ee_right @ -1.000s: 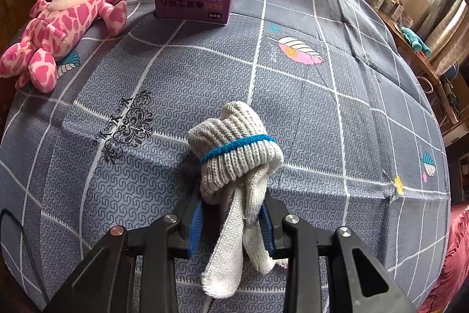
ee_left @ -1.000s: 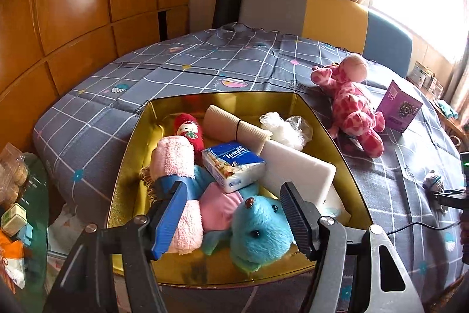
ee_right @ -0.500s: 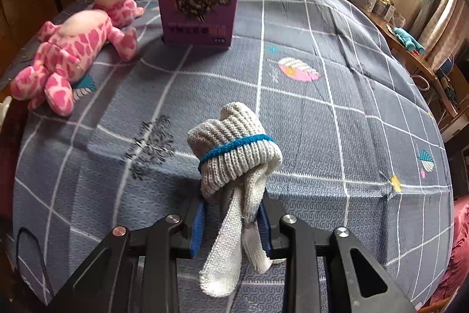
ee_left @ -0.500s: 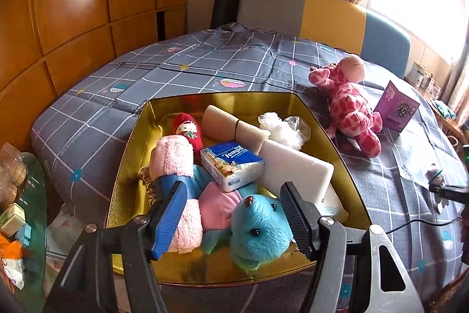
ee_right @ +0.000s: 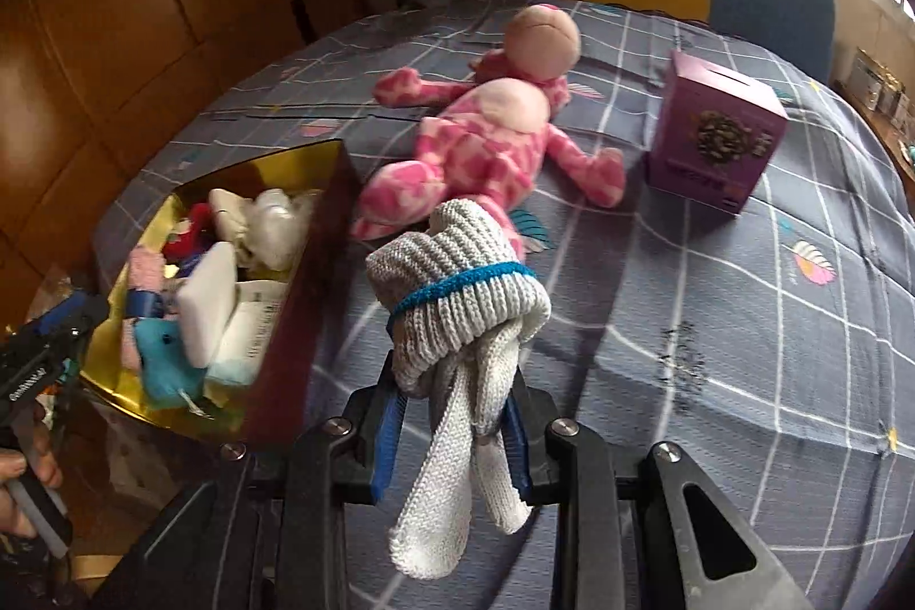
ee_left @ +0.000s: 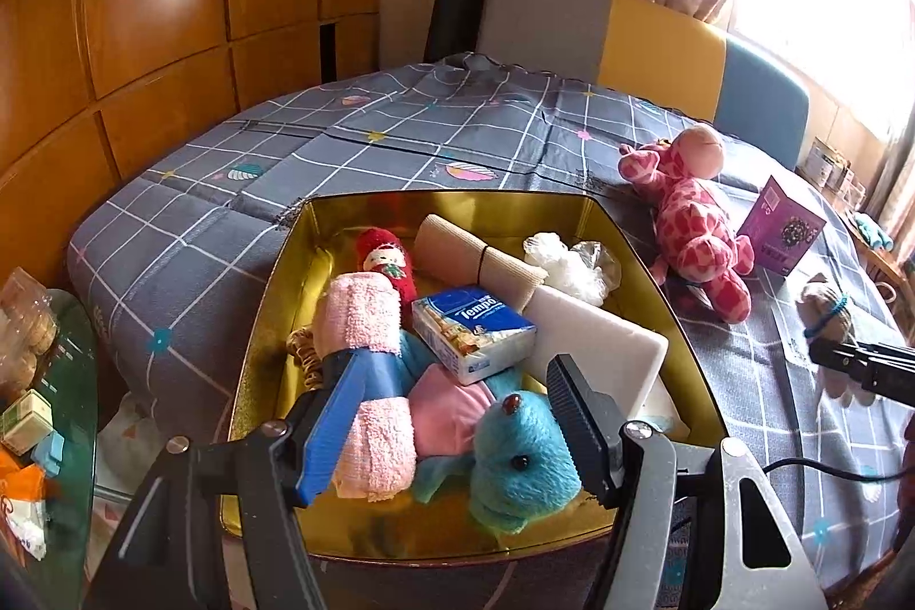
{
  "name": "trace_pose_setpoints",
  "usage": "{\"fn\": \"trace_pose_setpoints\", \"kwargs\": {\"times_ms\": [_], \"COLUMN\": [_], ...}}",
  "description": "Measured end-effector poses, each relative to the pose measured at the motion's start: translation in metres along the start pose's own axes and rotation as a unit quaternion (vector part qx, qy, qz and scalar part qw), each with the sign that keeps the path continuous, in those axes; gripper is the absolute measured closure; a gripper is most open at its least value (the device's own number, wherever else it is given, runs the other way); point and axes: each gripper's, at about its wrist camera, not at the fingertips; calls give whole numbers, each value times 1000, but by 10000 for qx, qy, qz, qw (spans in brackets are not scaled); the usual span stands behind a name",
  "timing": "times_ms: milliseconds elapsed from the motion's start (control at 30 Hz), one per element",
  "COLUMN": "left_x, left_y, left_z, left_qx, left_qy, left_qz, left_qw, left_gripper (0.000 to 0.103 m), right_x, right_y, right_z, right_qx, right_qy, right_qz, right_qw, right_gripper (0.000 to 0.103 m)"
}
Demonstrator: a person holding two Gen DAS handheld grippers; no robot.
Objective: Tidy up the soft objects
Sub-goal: 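Carry the white sock into the gold tin and open the right tool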
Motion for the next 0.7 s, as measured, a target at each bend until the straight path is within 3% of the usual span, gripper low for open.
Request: {"fn": "trace_pose_setpoints", "kwargs": {"times_ms": [167,267,333,567,700], "left_x": [0,0,0,0,-1], "left_y": [0,1,1,5,7], "left_z": [3,4,5,13,18], "left_qx": [46,73,92,212,283], "left_qy": [12,18,20,67,102], "left_qz": [-11,-20,-18,-67,-61], "left_qw": [10000,10000,10000,9997,9995], "left_gripper": [36,36,36,36,36], "right_x": [7,9,9,-30,-68], "right_y": [16,29,36,58,61], "right_z": [35,50,61,106,120], "right_qx": [-24,-263,-284,47,272], "right_qy": [685,1411,1650,994,734], "right_qz": [-107,-149,-169,-189,38], "right_qw": [9976,9895,9857,9949,9969], "right_gripper": [73,73,73,73,73]}}
Point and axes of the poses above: each gripper's, at about its wrist camera, not at the fingertips, and x roughly against the way its jaws point, z to its left, y to its top, and after that the axes turned 6 degrees about x, right-handed
